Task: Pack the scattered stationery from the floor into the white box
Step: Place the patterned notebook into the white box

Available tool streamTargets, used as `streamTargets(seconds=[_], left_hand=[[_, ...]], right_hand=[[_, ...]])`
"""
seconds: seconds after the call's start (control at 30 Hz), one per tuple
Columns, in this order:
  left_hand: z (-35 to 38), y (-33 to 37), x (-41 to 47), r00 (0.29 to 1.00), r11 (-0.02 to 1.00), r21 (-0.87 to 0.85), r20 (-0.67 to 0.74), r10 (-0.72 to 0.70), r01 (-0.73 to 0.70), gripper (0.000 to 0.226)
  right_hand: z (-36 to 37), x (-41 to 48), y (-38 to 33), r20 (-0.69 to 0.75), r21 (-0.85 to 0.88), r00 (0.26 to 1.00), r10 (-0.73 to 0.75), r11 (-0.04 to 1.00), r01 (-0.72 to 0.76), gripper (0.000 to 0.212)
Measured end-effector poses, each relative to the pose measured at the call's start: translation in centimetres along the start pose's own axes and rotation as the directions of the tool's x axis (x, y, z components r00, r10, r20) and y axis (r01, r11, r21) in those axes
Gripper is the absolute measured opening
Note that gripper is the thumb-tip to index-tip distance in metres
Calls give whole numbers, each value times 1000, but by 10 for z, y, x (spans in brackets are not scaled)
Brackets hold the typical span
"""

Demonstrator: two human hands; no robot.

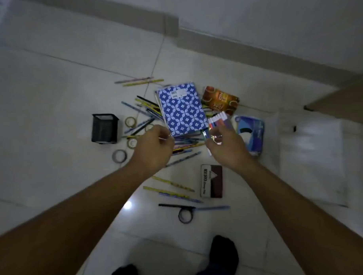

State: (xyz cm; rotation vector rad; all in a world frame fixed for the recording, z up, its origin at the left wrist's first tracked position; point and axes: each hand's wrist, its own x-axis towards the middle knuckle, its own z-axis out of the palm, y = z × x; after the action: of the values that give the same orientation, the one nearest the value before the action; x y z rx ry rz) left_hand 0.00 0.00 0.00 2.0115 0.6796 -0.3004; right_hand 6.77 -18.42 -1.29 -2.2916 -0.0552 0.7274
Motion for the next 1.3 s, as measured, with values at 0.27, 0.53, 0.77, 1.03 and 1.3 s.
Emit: streamTargets(seconds=[0.27, 0.53, 0.77, 1.03, 1.3], left_hand=[[63, -82, 123, 995, 1000, 0, -99, -30, 30, 18], [87, -84, 192, 986, 960, -233, -32, -166, 154, 29], [77, -71, 188, 954, 841, -460, 47, -297, 285, 13], [71, -73, 172, 961, 763, -607, 4, -278, 223, 29], [92, -53, 125, 991, 831, -554, -71, -111, 53, 30]], right_hand=[[63, 133, 65, -112, 2, 993, -34, 999, 34, 35], [76, 193, 78, -183, -537, 979, -88, 843, -24, 76], [68, 196, 65, 85, -98, 989, 124, 989, -115, 57], [72, 175, 61, 219, 579, 970, 107, 786, -217, 47], [36, 135, 74, 214, 706, 977, 22, 687, -170, 27]])
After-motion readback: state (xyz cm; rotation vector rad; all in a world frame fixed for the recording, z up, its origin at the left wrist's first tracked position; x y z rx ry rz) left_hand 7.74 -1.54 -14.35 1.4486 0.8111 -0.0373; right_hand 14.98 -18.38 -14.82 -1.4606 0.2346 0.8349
